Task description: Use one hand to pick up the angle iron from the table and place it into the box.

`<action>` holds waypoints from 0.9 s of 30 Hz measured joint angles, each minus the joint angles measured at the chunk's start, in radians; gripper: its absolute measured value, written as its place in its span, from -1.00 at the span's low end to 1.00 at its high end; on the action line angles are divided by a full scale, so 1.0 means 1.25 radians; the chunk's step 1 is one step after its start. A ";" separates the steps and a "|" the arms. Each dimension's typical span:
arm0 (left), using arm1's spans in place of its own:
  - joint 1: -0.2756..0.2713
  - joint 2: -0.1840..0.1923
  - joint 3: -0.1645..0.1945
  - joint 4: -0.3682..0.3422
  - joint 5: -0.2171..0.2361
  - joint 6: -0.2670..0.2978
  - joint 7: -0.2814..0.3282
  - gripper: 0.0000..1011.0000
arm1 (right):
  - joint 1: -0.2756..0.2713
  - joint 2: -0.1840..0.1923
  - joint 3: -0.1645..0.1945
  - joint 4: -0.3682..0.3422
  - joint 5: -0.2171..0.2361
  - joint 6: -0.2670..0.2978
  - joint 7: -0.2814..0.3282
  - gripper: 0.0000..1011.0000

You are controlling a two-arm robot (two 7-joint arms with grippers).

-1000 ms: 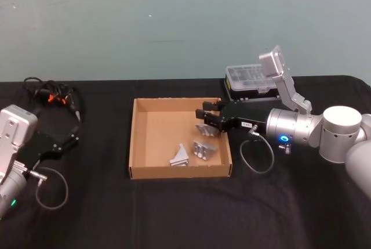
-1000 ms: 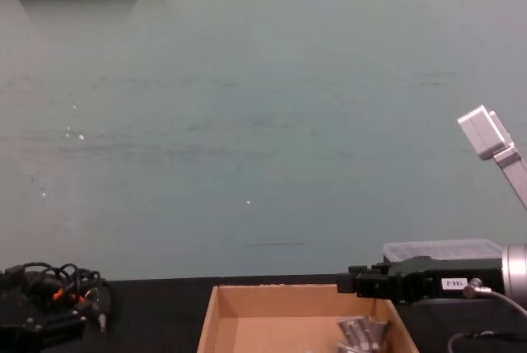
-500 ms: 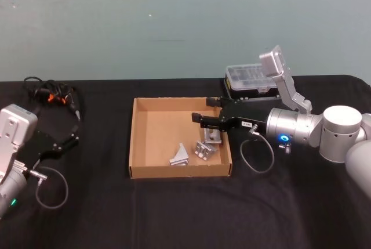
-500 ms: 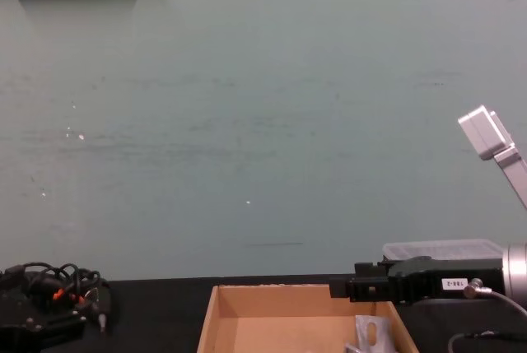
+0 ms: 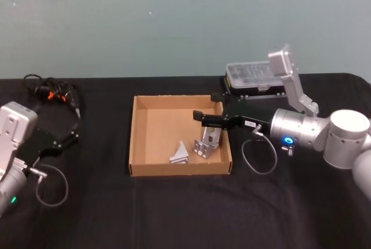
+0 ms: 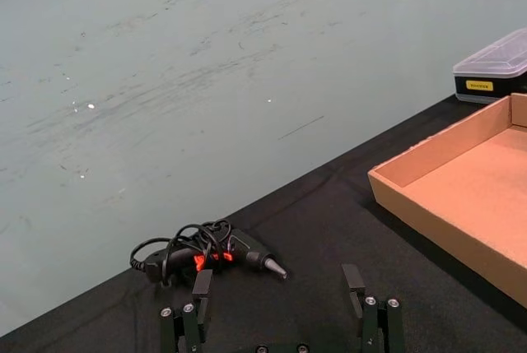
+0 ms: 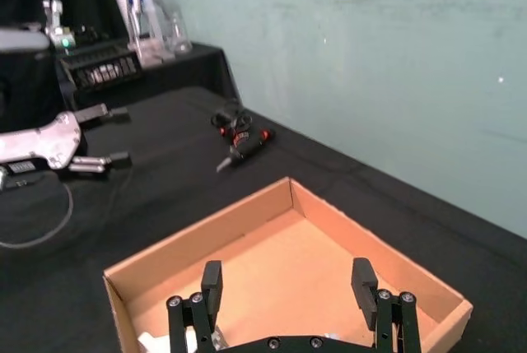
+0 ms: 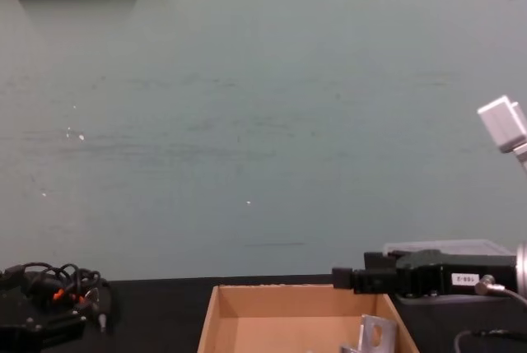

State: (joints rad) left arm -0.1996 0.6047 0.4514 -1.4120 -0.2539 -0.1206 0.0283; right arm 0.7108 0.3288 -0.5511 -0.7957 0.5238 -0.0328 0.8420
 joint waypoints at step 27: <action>0.000 0.000 0.000 0.000 0.000 0.000 0.000 0.98 | -0.342 0.105 0.115 -0.417 0.032 -0.015 -0.241 0.98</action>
State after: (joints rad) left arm -0.1995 0.6047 0.4514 -1.4120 -0.2539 -0.1205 0.0283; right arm 0.2830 0.4602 -0.4073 -1.3175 0.5643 -0.0517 0.5411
